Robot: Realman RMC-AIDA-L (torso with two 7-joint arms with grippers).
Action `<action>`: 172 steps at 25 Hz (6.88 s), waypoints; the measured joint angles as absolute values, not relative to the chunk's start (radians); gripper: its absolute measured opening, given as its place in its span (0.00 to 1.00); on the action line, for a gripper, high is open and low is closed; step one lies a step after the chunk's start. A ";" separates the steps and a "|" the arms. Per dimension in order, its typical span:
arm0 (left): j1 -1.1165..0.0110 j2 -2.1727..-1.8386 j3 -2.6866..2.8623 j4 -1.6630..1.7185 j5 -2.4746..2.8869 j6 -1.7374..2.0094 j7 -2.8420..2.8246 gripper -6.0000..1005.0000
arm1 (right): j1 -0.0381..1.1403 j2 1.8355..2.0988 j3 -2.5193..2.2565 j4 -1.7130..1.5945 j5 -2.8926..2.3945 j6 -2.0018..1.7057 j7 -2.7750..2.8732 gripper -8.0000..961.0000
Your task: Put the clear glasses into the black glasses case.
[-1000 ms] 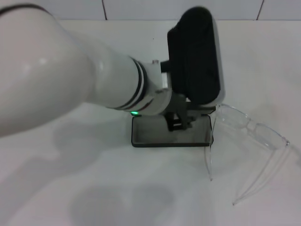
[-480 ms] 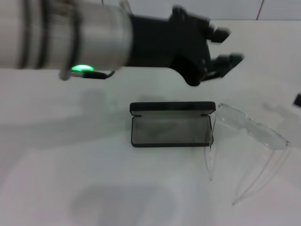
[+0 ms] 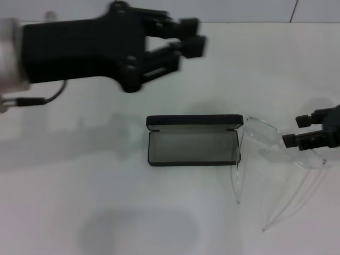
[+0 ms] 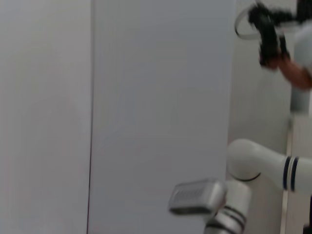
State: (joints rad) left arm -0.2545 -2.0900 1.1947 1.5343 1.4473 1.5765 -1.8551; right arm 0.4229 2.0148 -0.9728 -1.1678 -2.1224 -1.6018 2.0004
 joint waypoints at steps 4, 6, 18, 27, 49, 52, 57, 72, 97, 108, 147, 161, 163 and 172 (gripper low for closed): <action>-0.253 -2.090 1.106 1.387 1.358 1.649 -1.798 0.25 | 0.480 2.015 -1.108 -1.322 -2.299 -1.598 2.204 0.79; -0.254 -2.090 1.073 1.331 1.325 1.676 -1.770 0.25 | 0.527 2.016 -1.126 -1.345 -2.367 -1.622 2.264 0.78; -0.260 -2.088 1.001 1.252 1.296 1.726 -1.747 0.25 | 0.709 2.022 -1.227 -1.249 -2.558 -1.644 2.394 0.76; -0.258 -2.087 0.998 1.207 1.288 1.729 -1.740 0.25 | 0.753 2.026 -1.295 -1.139 -2.566 -1.565 2.400 0.75; -0.254 -2.086 0.997 1.170 1.278 1.729 -1.699 0.25 | 0.729 2.021 -1.376 -1.082 -2.561 -1.472 2.368 0.31; -0.253 -2.086 0.997 1.163 1.278 1.729 -1.695 0.25 | 0.709 2.020 -1.371 -1.112 -2.557 -1.464 2.355 0.21; -0.252 -2.085 0.997 1.158 1.278 1.729 -1.692 0.25 | 0.679 2.018 -1.364 -1.155 -2.522 -1.465 2.336 0.13; -0.262 -2.088 1.018 1.124 1.280 1.807 -1.685 0.25 | 0.384 2.015 -0.967 -1.540 -2.002 -1.761 2.024 0.13; -0.382 -2.086 1.230 0.932 1.213 1.851 -1.610 0.07 | 0.610 2.024 -1.232 -0.997 -1.505 -1.578 1.600 0.14; -0.395 -2.088 1.228 0.886 1.212 1.847 -1.539 0.07 | 0.590 2.025 -1.233 -0.996 -1.459 -1.614 1.576 0.14; -0.409 -2.088 1.217 0.761 1.173 1.823 -1.406 0.07 | 0.590 2.024 -1.249 -0.918 -1.409 -1.604 1.510 0.16; -0.419 -2.086 1.204 0.704 1.165 1.814 -1.377 0.07 | 0.589 2.024 -1.254 -0.911 -1.367 -1.616 1.493 0.16; -0.419 -2.086 1.202 0.699 1.166 1.811 -1.371 0.07 | 0.589 2.024 -1.256 -0.910 -1.360 -1.619 1.491 0.16; -0.417 -2.087 1.203 0.697 1.164 1.820 -1.367 0.07 | 0.589 2.023 -1.256 -0.906 -1.359 -1.621 1.484 0.17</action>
State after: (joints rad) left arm -0.4166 -2.0873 1.2025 0.6967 1.1637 1.8198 -1.3670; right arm 0.5886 2.0233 -1.2564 -0.9058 -1.3585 -1.6210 1.4837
